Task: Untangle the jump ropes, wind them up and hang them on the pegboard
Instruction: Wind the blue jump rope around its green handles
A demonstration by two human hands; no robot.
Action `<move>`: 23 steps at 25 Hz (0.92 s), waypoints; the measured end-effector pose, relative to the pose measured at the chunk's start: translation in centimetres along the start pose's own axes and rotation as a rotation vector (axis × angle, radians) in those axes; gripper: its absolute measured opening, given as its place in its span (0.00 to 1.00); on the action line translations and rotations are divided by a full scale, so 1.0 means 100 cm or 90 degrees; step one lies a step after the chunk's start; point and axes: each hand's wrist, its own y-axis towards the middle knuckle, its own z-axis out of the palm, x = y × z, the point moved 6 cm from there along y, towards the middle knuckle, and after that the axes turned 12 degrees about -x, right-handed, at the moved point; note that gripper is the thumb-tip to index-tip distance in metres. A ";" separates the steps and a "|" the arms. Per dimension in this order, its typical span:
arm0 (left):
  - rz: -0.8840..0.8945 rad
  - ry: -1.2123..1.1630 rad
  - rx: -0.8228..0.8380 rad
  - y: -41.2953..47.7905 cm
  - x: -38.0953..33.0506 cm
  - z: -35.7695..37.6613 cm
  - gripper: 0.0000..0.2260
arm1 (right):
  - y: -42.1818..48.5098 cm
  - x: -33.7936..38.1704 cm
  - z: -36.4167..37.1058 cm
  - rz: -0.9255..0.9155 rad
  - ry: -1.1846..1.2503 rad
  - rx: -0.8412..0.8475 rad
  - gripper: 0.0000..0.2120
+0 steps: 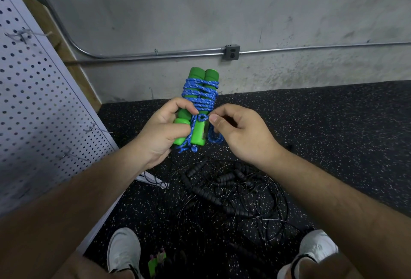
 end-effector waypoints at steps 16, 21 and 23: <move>-0.004 0.020 0.051 -0.001 0.003 0.006 0.20 | -0.003 0.001 -0.004 -0.064 -0.047 0.000 0.05; -0.024 -0.037 0.097 0.000 0.006 0.007 0.19 | 0.000 -0.001 -0.013 -0.048 -0.040 0.002 0.06; -0.029 -0.050 0.100 0.000 0.007 0.008 0.19 | 0.000 0.000 -0.016 -0.058 -0.041 0.005 0.06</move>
